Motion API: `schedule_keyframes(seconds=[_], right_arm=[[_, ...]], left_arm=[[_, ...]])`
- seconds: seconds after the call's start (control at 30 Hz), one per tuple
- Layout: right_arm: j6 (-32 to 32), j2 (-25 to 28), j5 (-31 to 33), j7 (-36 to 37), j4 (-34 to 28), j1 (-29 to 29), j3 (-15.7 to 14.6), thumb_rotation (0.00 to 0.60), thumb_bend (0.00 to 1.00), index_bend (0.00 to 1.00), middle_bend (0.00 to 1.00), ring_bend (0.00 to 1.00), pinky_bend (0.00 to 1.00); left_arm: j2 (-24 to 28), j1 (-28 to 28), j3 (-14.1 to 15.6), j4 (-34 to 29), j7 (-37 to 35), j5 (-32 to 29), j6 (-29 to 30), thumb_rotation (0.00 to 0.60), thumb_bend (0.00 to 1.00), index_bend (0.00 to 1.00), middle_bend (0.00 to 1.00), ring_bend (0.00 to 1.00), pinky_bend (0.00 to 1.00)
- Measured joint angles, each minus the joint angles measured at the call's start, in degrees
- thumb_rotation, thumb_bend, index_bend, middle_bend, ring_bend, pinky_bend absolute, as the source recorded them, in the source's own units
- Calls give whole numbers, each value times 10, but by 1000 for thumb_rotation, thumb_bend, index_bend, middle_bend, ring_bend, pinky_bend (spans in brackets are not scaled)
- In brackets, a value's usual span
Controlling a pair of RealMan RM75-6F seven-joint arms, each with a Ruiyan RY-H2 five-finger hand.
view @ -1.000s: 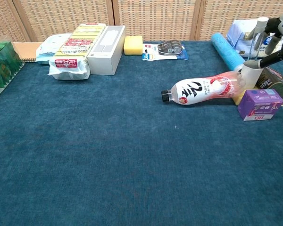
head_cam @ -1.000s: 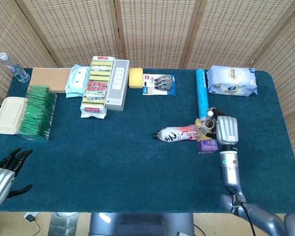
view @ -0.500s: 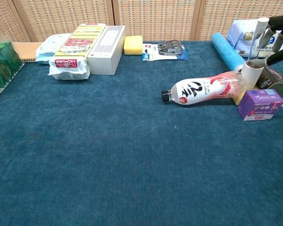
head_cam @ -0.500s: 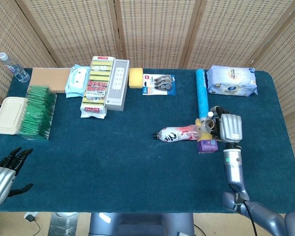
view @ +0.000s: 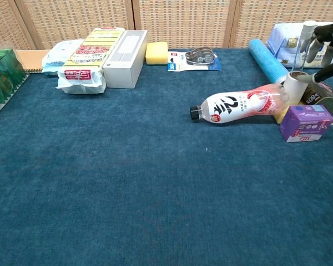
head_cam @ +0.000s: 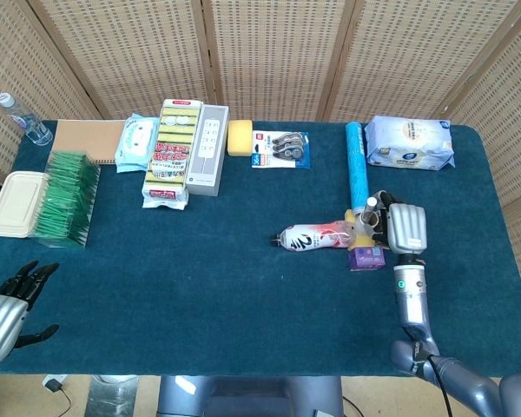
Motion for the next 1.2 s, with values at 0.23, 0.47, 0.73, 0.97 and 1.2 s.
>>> schedule_keyframes(seconds=[0.23,0.47,0.73,0.97,1.2], right_arm=[[1,-3,2,1,3,0,0,600,257,416,513,610,696],[-2,-7,4,-5,2,2,-2,600,258,456,544,630,707],[0,-10,9,-16,-6,3,0,600,258,460,550,634,710],[-1,-8,15,-25,-14,3,4,600,258,460,550,634,713],[-1,-2,26,-42,-36,3,9,600,258,460,549,636,716]], left_arm=[[0,0,-2,2,-4,-4,-1,600,114,0,156,76,237],[1,-3,0,1,-3,-4,-7,600,114,0,156,76,238],[2,-5,-1,0,-5,-8,-12,600,114,0,156,76,238],[2,-5,-1,2,-8,-8,-11,600,114,0,156,76,238],[2,-6,-1,2,-8,-8,-12,600,114,0,156,76,239]])
